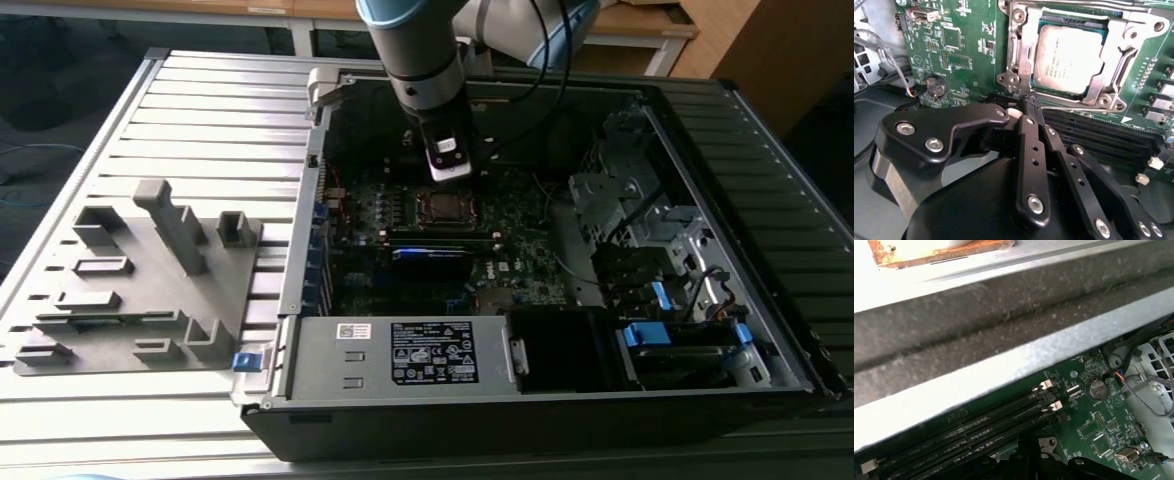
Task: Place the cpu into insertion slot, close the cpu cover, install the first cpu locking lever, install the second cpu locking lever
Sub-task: 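Install the first cpu locking lever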
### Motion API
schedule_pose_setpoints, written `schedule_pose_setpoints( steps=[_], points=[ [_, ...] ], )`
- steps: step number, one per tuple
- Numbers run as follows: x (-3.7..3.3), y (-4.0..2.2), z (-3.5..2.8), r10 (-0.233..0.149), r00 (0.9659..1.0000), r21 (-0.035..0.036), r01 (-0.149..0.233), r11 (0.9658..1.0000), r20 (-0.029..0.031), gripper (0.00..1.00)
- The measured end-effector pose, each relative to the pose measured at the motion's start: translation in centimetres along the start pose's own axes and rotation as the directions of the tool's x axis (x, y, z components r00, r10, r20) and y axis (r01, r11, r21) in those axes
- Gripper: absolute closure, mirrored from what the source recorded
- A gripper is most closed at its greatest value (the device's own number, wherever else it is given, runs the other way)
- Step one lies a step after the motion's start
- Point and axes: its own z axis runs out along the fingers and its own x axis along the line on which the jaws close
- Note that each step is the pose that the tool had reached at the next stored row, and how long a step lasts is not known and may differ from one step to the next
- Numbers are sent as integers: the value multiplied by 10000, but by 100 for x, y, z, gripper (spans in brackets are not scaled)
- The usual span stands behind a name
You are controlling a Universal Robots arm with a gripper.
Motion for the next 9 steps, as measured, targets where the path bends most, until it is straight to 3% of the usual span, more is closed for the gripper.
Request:
schedule_pose_setpoints(
  steps=[4, 9],
  points=[
    [5, -2, -3, 48, 10000, -69, -48, 10000, -27, 89],
    [20, -3, -6, 99, 9999, -100, -100, 9999, -34, 89]
  ],
)
